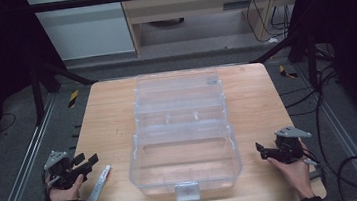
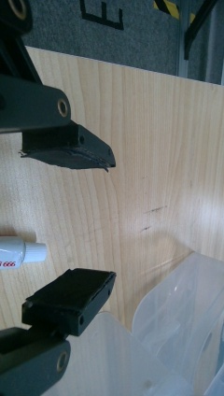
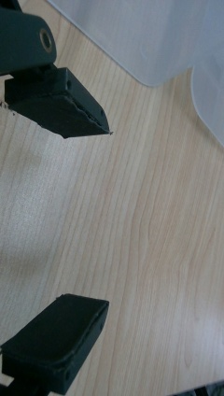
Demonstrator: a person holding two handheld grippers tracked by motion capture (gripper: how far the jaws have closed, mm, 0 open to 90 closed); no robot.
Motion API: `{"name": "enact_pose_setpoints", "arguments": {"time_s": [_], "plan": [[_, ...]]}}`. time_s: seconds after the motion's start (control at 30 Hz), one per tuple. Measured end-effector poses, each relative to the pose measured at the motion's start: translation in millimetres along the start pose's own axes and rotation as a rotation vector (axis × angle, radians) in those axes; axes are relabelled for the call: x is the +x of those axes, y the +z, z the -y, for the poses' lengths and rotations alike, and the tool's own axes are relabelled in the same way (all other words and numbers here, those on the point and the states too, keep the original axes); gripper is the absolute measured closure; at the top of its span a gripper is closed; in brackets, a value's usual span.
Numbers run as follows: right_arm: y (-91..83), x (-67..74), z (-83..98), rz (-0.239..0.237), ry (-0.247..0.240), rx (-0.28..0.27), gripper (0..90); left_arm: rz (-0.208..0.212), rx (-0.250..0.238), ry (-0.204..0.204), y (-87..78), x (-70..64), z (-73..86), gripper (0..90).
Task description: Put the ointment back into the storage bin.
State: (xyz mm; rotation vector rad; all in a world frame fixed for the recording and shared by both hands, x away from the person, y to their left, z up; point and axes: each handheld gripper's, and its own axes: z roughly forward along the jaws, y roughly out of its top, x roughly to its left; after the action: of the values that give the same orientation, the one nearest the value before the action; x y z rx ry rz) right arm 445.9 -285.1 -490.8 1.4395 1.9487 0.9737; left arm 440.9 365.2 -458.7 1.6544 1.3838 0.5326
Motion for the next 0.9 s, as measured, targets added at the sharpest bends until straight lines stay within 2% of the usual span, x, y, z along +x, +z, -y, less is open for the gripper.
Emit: {"name": "enact_pose_setpoints", "arguments": {"time_s": [0.07,0.17,0.27,0.37,0.47,0.7,0.83,0.9], "plan": [[-0.4,0.6,0.7,0.002,-0.014,-0.009,13.7,0.007,0.006,0.023,-1.3,-2.2,-3.4,36.6],[-1.7,0.7,0.7,-0.003,-0.013,-0.018,13.7,0.014,0.004,0.037,-3.6,-3.6,-7.2,35.3],[-6.4,-0.9,-0.1,-0.002,-0.002,-0.050,13.6,0.038,0.001,0.039,-5.2,-3.9,-12.9,34.3],[-8.7,0.0,1.1,0.010,-0.002,-0.047,13.5,0.046,0.014,0.087,-6.9,-7.1,-19.0,33.4],[-8.3,1.5,0.9,0.008,-0.005,-0.037,13.2,0.060,0.029,0.107,-8.0,-8.2,-22.4,32.6],[-3.4,3.5,1.4,0.009,-0.023,-0.013,13.0,0.085,0.085,0.160,-14.8,-8.9,-30.7,32.0],[-2.6,4.5,1.8,0.009,-0.028,0.001,12.4,0.086,0.129,0.197,-20.1,-10.6,-32.4,31.7],[-2.0,5.0,2.1,0.014,-0.033,0.010,12.0,0.103,0.161,0.213,-23.7,-10.9,-34.6,31.3]]}}
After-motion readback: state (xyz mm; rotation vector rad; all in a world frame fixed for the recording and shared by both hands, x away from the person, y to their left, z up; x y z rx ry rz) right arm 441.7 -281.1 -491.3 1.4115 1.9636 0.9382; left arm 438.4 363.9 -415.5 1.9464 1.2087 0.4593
